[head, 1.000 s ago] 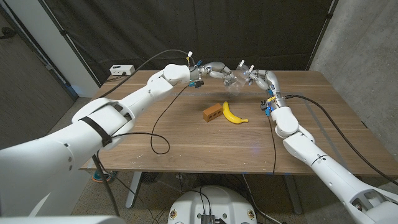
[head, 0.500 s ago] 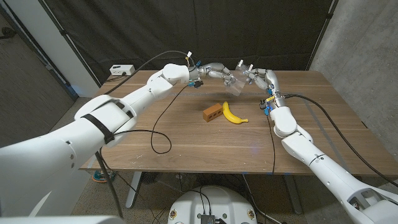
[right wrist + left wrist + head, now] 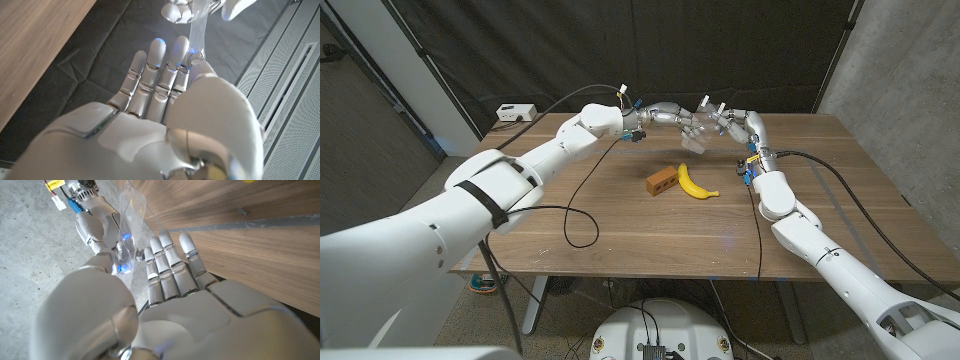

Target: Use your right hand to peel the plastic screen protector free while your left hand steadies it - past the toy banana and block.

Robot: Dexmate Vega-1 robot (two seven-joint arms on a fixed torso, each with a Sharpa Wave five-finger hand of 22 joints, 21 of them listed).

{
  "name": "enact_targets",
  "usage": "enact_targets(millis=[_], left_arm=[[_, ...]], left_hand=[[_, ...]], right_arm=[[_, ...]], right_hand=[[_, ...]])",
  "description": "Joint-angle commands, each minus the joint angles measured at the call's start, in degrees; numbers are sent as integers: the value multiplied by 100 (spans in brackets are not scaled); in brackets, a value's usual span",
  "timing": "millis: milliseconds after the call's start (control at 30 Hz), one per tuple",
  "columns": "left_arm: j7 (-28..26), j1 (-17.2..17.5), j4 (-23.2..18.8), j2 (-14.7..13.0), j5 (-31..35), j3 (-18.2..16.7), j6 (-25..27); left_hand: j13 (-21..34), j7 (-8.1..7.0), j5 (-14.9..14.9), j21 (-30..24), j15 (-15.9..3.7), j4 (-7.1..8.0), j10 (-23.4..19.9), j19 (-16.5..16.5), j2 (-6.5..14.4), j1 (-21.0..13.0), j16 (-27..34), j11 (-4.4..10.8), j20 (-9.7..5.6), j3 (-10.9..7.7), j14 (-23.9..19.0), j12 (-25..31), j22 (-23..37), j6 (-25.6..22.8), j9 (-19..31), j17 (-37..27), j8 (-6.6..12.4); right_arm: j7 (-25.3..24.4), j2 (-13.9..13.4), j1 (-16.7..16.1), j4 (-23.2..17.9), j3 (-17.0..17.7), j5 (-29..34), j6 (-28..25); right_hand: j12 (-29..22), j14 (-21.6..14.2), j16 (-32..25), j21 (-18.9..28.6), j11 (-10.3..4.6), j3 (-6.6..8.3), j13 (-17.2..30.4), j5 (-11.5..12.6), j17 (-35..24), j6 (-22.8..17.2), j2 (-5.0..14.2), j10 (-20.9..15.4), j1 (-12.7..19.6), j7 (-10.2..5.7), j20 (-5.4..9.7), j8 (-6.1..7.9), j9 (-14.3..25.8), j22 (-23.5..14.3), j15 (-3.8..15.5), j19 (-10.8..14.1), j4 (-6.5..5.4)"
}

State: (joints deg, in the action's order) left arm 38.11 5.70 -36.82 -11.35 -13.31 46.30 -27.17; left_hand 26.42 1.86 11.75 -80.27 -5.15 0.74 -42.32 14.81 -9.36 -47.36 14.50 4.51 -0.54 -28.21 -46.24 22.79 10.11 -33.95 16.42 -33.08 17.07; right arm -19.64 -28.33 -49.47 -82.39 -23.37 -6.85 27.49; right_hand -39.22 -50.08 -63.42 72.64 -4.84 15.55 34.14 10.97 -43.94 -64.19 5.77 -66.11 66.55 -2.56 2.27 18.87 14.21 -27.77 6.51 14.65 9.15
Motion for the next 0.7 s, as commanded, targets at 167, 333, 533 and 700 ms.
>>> enact_targets(millis=[167, 333, 533, 700], left_arm=[[247, 102, 325, 385, -501, -247, 143], [-29, 296, -13, 318, -551, -318, 299], [-599, 640, -740, 124, -540, -386, 655], [-1071, 913, -1218, 48, -594, -472, 902]], left_hand=[[-338, 123, -22, 74, -455, -297, -443, 663, 354, -644, -86, 17, -327, -415, -503, -153, -39, -378, -142, 504, 8], [-508, 143, -75, 172, -583, -434, -727, 892, 607, -976, -34, 94, -492, -725, -894, -241, -31, -696, -196, 761, 74], [-615, 107, -121, 176, -681, -550, -922, 1085, 855, -1246, 71, 152, -636, -951, -1334, -302, -5, -870, -220, 925, 102], [-662, 152, -156, 128, -712, -603, -1099, 1237, 860, -1299, 210, 163, -758, -947, -1658, -291, 9, -1065, -224, 920, 157]], right_arm=[[-32, 2, -7, -18, -10, 87, 62], [1, -17, -12, -17, -10, 84, 74], [36, -34, -24, -23, -6, 74, 107], [73, -40, -28, -18, -5, 56, 141]], right_hand=[[-33, 28, -54, 232, 11, -70, 19, -2, -53, -70, 6, -35, 115, -6, 98, 24, 64, -44, 643, -91, -33], [-43, 23, -63, 317, 11, -91, 35, -4, -77, -83, 6, -37, 125, -8, 100, 19, 58, -53, 644, -124, -39], [-41, 30, -50, 428, 18, -119, 28, -4, -85, -89, 8, -42, 132, -7, 105, 14, 59, -59, 644, -172, -49], [-36, 23, -42, 547, 16, -143, 16, -3, -110, -96, 6, -53, 142, -5, 106, 5, 53, -57, 644, -211, -52]])
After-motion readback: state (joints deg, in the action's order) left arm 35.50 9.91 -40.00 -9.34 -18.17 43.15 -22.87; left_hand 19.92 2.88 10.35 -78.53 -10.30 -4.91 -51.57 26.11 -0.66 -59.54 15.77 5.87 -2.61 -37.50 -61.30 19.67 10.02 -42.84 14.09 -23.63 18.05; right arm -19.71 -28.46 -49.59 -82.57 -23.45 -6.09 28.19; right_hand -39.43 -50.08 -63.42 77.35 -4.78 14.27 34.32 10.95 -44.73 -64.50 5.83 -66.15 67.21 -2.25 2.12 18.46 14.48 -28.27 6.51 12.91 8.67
